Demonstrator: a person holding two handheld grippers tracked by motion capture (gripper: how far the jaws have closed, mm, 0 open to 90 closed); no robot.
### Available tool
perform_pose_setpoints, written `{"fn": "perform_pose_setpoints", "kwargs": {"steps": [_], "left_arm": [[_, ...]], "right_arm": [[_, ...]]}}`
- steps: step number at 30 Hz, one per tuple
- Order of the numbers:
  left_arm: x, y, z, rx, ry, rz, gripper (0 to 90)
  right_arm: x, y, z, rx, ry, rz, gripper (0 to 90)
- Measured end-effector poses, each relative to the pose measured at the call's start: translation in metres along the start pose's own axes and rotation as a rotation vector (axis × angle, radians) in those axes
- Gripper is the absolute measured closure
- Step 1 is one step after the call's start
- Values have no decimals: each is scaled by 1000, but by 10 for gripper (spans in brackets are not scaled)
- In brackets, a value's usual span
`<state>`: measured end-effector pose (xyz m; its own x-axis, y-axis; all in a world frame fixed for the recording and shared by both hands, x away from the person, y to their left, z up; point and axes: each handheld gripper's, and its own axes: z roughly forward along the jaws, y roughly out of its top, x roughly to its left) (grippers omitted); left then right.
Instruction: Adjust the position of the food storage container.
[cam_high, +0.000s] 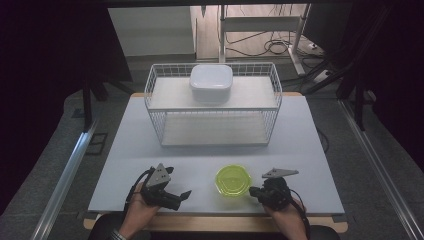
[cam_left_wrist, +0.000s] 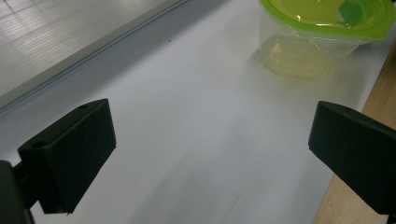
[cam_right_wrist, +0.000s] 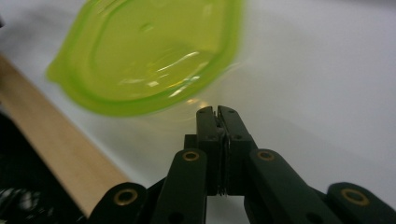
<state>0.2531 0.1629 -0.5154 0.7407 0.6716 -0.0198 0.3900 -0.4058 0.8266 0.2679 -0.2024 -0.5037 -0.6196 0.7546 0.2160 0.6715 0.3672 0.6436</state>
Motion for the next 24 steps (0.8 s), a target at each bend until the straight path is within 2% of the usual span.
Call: {"fn": "perform_pose_setpoints", "kwargs": {"steps": [3,13,18,21,24], "left_arm": [[0,0,0,0,0,0,7],[1,0,0,4,-3,-3,7],[2,-1,0,7,-1,-4,7],[3,-1,0,7,0,-8,7],[4,-2,-1,10,3,-10,7]], "right_arm": [[8,2,6,10,17,-12,881],[7,21,31,22,44,-14,876],[11,31,42,24,59,-45,877],[13,33,42,29,65,-60,876],[7,31,34,18,44,-63,862]]}}
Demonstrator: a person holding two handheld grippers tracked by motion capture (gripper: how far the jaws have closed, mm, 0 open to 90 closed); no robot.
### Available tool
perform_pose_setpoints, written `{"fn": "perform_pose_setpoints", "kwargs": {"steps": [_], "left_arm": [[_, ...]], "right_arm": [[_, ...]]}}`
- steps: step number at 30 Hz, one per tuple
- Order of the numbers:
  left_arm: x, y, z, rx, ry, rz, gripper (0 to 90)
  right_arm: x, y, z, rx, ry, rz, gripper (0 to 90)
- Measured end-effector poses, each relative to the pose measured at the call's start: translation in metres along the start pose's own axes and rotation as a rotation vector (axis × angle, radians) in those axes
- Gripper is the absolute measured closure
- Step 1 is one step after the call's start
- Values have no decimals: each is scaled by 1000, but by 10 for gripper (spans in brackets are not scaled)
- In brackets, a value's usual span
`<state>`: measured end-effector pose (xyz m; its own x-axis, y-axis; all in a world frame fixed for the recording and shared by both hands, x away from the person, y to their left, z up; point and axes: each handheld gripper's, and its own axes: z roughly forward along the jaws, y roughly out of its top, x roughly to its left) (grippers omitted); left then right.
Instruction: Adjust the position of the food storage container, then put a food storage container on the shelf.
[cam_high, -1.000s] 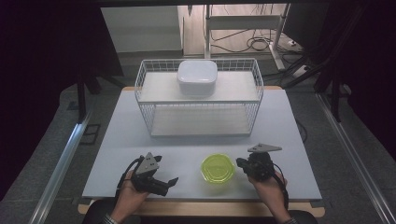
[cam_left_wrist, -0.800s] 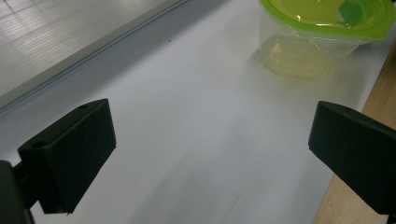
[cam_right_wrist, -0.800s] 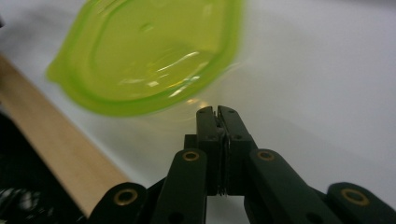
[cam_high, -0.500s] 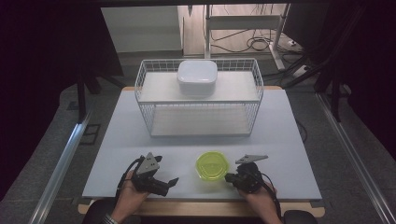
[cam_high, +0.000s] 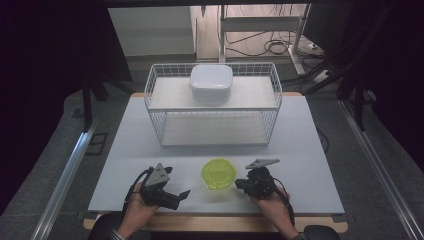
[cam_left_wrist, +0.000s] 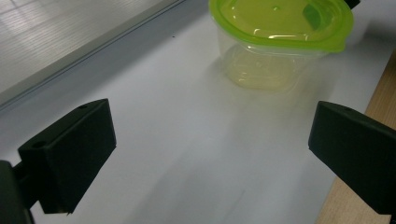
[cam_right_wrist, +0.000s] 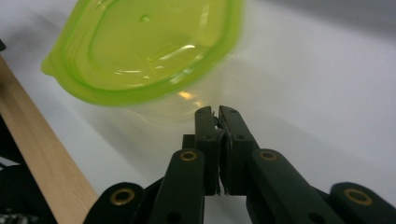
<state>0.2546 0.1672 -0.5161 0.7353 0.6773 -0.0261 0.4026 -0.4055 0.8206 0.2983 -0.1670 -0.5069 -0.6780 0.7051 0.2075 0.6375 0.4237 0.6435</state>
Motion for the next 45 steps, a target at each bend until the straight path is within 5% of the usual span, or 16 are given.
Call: {"fn": "perform_pose_setpoints", "kwargs": {"steps": [4,8,9,10,11,15,17,24,45], "left_arm": [[2,0,-1,8,9,2,9],[8,-1,-4,16,22,-8,11],[11,-2,-5,22,33,-12,12],[11,-2,-5,22,33,-12,12],[13,-4,-6,28,40,-14,13],[15,-5,-5,34,49,-8,13],[14,-5,-4,38,48,-1,12],[13,-6,-3,39,43,7,12],[11,-6,-1,38,37,23,12]], "right_arm": [[-9,0,-14,-41,-29,-19,828],[-19,0,-27,-93,-46,-64,676],[-22,-2,-30,-118,-67,-100,548],[-22,-2,-30,-118,-67,-100,548],[-25,-3,-31,-135,-72,-120,415],[-34,-5,-30,-171,-42,-147,191],[-38,-7,-27,-167,-31,-159,150],[-39,-9,-23,-147,-30,-182,97],[-35,-5,-23,-150,-44,-152,60]]}}
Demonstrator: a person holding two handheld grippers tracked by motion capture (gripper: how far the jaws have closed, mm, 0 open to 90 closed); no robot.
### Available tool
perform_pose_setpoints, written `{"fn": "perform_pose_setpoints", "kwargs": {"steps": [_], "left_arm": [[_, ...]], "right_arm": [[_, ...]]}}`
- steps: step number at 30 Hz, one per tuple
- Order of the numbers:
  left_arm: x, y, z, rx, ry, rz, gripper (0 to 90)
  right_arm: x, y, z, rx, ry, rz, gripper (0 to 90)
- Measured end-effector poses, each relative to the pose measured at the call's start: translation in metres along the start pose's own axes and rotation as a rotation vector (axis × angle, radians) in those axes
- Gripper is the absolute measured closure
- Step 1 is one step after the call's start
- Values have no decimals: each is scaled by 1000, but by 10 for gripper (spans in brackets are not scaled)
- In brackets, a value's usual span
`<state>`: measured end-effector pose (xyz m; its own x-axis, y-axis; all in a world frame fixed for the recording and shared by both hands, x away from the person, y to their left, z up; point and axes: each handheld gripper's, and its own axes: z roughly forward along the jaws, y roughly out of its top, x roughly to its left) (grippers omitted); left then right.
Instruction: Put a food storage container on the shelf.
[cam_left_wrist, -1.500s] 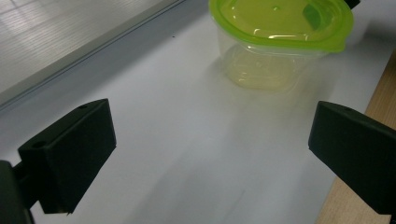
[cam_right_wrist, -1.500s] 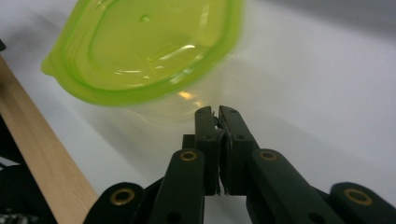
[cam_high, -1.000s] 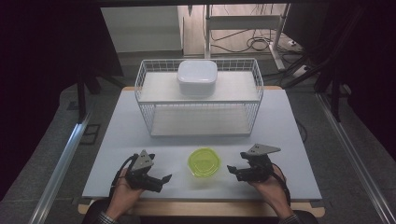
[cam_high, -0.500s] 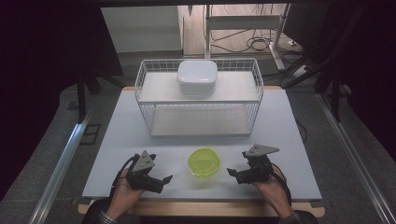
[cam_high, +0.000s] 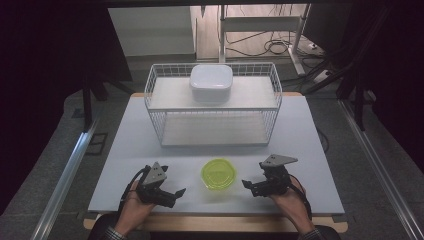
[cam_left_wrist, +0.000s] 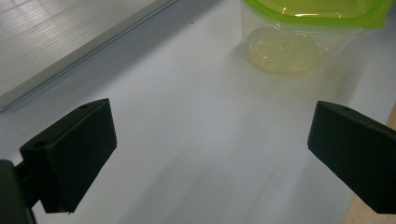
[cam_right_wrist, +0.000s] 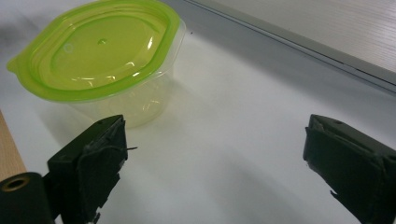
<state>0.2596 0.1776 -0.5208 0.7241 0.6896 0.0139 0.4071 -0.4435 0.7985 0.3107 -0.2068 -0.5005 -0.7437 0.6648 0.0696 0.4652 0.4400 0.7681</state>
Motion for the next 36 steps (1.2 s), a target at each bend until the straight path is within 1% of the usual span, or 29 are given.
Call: {"fn": "perform_pose_setpoints", "kwargs": {"steps": [1,2,3,4,7,10,15,23,25,28,31,33,36], "left_arm": [[0,0,0,0,-1,0,12],[0,0,1,2,-3,-1,12],[-1,0,1,2,-2,1,12],[-1,0,1,5,-3,3,12],[-1,0,2,5,-5,2,12],[-1,0,2,7,-3,2,12],[-2,0,3,12,-3,8,12],[-2,0,3,14,-4,5,12],[-2,0,3,14,-4,5,12],[-2,0,4,15,-5,7,12],[-2,0,4,15,-6,7,12],[-2,0,4,16,-6,7,12],[-2,0,4,16,-6,7,12]], "right_arm": [[1,1,1,5,-10,0,44],[1,1,1,5,-10,0,44],[1,3,2,8,-24,-3,34],[1,4,2,8,-29,5,32],[1,7,2,-4,-24,29,31],[3,10,2,-3,-37,24,29],[4,16,1,-3,-34,32,61],[4,23,-2,4,-15,55,137],[3,25,-3,2,-13,53,157],[3,27,-5,-1,-2,65,188],[3,29,-5,-2,11,68,199],[4,33,-5,5,37,85,212],[5,38,-3,8,59,92,227]]}}
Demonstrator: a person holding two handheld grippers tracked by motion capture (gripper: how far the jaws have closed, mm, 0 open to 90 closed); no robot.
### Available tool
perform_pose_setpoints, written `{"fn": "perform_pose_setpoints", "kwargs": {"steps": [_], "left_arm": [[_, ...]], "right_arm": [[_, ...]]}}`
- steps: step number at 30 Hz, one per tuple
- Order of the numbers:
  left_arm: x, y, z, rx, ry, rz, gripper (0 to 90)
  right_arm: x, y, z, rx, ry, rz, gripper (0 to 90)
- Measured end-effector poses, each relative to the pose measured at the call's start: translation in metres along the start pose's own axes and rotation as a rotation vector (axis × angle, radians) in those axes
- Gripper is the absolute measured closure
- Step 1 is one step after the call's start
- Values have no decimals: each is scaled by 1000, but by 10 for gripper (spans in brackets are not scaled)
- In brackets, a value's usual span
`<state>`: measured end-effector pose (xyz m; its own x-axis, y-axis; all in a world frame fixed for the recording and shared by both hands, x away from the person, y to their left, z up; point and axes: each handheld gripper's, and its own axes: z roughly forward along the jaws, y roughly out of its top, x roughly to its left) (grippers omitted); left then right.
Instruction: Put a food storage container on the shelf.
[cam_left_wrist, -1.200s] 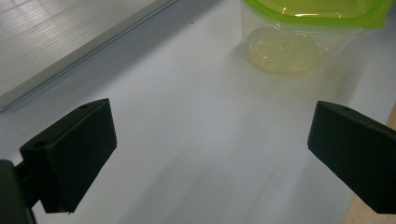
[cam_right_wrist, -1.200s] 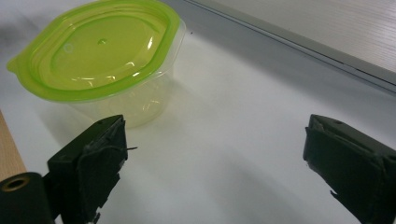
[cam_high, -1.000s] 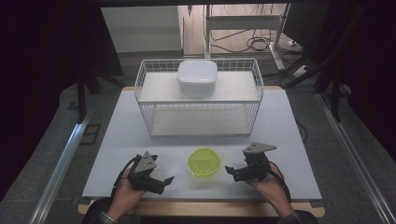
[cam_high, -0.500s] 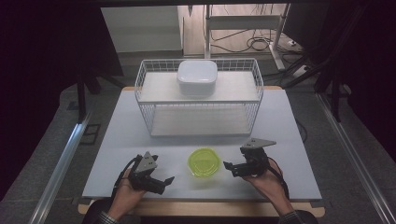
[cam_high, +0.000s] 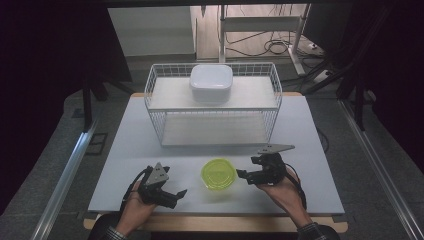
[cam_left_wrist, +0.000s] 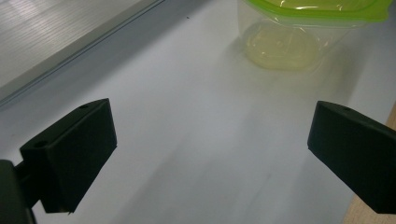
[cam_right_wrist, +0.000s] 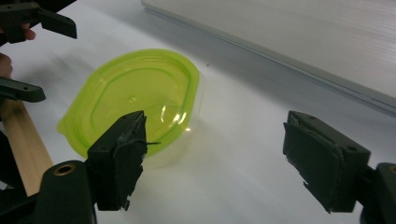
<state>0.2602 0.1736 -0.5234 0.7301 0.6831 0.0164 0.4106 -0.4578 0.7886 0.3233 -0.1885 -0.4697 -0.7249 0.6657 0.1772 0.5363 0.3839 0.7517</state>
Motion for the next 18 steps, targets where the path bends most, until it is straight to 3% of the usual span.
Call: {"fn": "perform_pose_setpoints", "kwargs": {"steps": [5,18], "left_arm": [[0,0,0,1,0,1,12],[-1,0,1,3,3,9,12]], "right_arm": [[2,5,6,14,19,-10,245],[-7,16,24,64,110,43,449]]}}
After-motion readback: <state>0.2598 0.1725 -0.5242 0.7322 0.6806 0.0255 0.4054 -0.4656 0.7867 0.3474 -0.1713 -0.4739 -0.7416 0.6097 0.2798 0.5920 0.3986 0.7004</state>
